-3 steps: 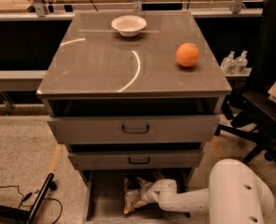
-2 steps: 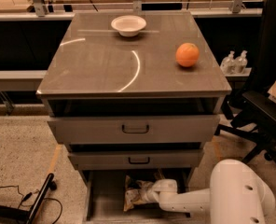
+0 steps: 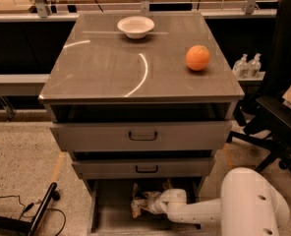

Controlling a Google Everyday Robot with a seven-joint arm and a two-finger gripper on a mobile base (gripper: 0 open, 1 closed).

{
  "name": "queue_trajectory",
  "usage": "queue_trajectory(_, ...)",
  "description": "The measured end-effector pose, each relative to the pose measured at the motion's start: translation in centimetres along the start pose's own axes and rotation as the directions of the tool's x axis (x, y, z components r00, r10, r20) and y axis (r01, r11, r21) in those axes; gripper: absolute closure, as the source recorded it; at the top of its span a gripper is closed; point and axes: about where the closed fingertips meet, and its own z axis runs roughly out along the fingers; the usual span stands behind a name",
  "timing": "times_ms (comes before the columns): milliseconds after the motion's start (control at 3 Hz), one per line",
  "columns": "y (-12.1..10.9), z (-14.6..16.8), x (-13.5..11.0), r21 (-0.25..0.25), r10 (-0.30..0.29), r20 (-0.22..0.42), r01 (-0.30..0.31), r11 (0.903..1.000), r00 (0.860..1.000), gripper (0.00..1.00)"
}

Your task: Pick brown chip bag from bottom drawer and place on counter

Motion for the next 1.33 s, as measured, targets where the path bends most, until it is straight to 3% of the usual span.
queue_trajectory(667, 0.1, 0.1, 0.0, -0.001, 0.0, 0.001, 0.0, 1.0, 1.0, 1.0)
queue_trajectory(1333, 1.0, -4.9, -3.2, -0.004, -0.017, 0.055, 0.017, 0.9998, 0.998, 1.0)
